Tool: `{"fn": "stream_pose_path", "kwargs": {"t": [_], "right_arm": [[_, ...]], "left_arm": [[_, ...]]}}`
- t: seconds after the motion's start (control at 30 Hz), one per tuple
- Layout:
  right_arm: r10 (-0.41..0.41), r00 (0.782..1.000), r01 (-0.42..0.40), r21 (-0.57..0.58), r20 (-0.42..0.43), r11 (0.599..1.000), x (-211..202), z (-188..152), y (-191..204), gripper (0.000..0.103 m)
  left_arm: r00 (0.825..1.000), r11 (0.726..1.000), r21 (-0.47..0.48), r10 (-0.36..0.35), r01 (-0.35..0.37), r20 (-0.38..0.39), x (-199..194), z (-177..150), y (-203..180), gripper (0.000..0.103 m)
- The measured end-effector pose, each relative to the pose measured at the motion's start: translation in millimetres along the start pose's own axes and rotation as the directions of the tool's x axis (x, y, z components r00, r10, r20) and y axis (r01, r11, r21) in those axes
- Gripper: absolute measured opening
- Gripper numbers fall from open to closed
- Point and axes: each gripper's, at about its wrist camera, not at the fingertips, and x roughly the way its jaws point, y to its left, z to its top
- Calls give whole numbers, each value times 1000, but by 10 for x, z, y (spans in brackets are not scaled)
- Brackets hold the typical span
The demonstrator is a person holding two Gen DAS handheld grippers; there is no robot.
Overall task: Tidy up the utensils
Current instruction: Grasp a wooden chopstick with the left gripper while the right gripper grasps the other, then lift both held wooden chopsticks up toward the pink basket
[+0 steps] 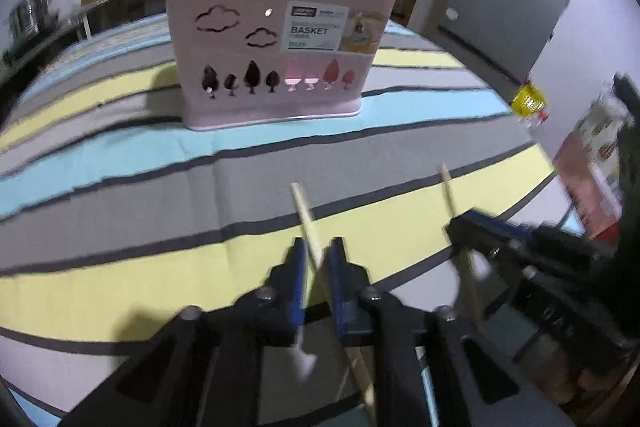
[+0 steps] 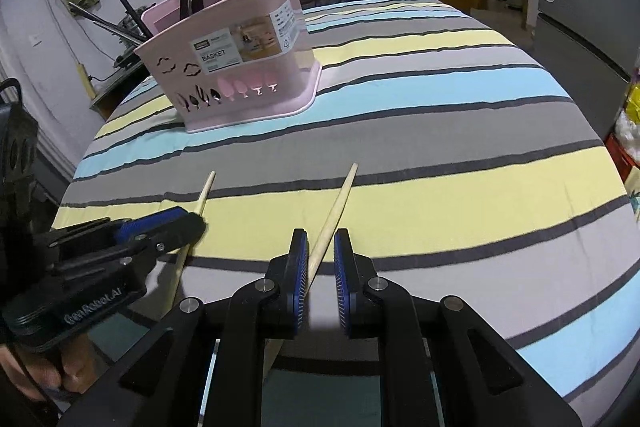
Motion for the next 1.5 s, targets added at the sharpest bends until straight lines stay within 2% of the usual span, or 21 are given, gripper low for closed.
{"fn": "stream_pose_path", "kwargs": {"t": [0.33, 0.43, 0.57, 0.77, 0.93, 1.07, 1.27, 1.5], "right_arm": [[9, 1000, -9, -8, -20, 1000, 85, 130, -13, 14], [-1, 999, 0, -17, -33, 1000, 134, 192, -5, 14], [-20, 998, 19, -25, -54, 1000, 192, 272, 28, 14], [-35, 997, 33, -34, -69, 999, 231, 311, 53, 12], [-34, 997, 31, -39, -72, 999, 257, 341, 61, 9], [-22, 997, 19, -38, -77, 999, 259, 367, 54, 6], [8, 999, -9, -41, -37, 999, 88, 434, 76, 5], [45, 998, -43, -51, 45, 998, -256, 621, 155, 5]], "left_arm": [[999, 996, -84, 32, -32, -3, -184, -69, 514, 7], [1000, 995, -100, 11, -13, -24, -177, -44, 583, 7], [998, 999, -50, 10, -12, -54, -100, 63, 511, 21], [996, 999, 25, 49, -48, -75, -8, 177, 426, 22], [994, 996, 53, 69, -65, -83, 44, 244, 387, 18], [994, 997, 44, 62, -58, -88, 43, 266, 394, 6], [997, 999, 12, 48, -47, -62, -112, 345, 466, 5], [999, 999, 8, 31, -31, 24, -540, 526, 484, 5]]}}
